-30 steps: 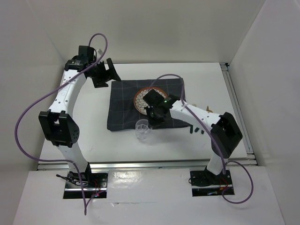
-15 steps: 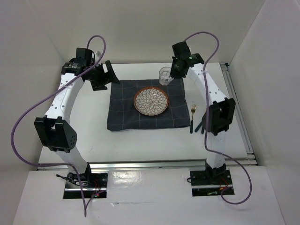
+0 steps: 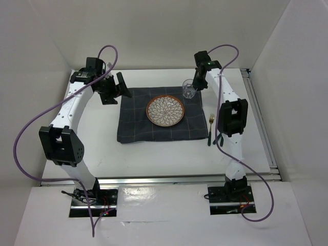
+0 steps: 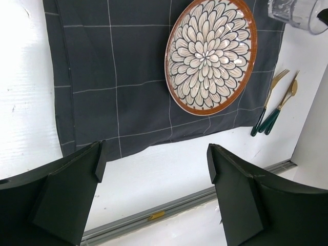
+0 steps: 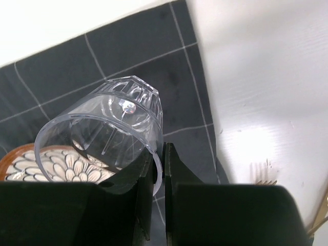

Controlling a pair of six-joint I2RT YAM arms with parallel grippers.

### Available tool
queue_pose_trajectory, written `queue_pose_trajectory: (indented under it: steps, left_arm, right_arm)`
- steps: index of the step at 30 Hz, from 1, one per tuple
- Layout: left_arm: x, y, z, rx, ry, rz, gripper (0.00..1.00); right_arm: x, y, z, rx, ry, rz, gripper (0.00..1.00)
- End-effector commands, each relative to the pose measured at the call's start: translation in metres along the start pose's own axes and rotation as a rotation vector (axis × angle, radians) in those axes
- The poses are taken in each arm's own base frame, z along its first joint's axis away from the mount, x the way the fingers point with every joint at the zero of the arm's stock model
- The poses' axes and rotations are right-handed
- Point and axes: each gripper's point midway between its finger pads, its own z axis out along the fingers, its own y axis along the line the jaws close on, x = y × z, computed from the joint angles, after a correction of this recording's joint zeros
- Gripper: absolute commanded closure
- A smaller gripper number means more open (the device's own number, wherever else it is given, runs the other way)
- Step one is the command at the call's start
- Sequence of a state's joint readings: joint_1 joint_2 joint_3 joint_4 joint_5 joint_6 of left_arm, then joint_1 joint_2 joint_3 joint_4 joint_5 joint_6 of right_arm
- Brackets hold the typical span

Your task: Set the dinner table for one person

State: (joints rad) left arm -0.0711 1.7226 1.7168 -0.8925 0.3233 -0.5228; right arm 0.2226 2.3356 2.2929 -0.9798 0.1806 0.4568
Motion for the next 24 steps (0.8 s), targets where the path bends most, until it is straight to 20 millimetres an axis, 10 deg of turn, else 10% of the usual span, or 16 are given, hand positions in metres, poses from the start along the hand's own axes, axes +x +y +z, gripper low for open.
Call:
queue_pose_trajectory:
  steps: [1, 14, 19, 24]
  left_arm:
    - [0.003, -0.002, 0.003, 0.011, 0.011, 0.027, 0.03]
    - [0.001, -0.004, 0.012, 0.008, 0.030, 0.028, 0.02]
    - [0.005, -0.004, 0.012, 0.000, 0.039, 0.041, 0.00]
    - [0.002, -0.007, 0.004, -0.021, 0.009, 0.068, 0.00]
  right_arm:
    - [-0.025, -0.001, 0.003, -0.024, -0.058, 0.052, 1.00]
    - [-0.019, -0.005, 0.030, -0.029, -0.028, 0.063, 1.00]
    - [-0.040, 0.013, 0.003, -0.128, -0.076, 0.063, 0.15]
    - [-0.073, -0.013, -0.054, -0.146, -0.168, 0.136, 0.06]
